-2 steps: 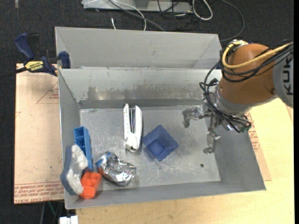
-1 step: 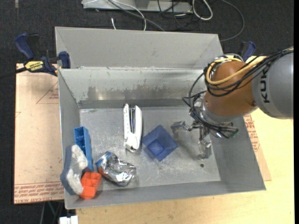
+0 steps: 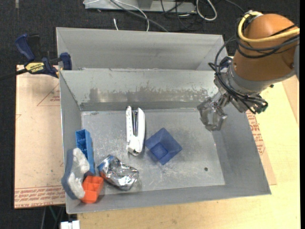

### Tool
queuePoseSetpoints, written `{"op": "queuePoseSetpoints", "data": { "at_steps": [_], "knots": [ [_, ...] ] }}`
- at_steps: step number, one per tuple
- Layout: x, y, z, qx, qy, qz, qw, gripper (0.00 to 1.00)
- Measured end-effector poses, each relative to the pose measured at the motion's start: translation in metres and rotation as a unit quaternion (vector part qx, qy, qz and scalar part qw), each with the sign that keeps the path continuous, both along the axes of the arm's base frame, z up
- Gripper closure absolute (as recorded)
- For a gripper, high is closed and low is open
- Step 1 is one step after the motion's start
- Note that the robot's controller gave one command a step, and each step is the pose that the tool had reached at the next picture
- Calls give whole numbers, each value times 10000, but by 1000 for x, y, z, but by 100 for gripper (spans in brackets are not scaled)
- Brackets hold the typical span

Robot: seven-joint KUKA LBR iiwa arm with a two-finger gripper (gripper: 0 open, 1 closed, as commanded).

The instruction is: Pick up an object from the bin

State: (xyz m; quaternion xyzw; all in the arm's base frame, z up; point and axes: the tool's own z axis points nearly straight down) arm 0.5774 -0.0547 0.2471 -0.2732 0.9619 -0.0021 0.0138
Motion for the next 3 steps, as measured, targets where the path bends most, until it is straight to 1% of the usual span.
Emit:
{"op": "queuePoseSetpoints", "data": {
  "at_steps": [1,2,3],
  "knots": [
    [3,1,34,1,-43,-187,9998,100],
    [4,12,-29,-23,-18,1096,9940,100],
    [0,11,-26,-32,-56,1109,9938,100]
  ]
}}
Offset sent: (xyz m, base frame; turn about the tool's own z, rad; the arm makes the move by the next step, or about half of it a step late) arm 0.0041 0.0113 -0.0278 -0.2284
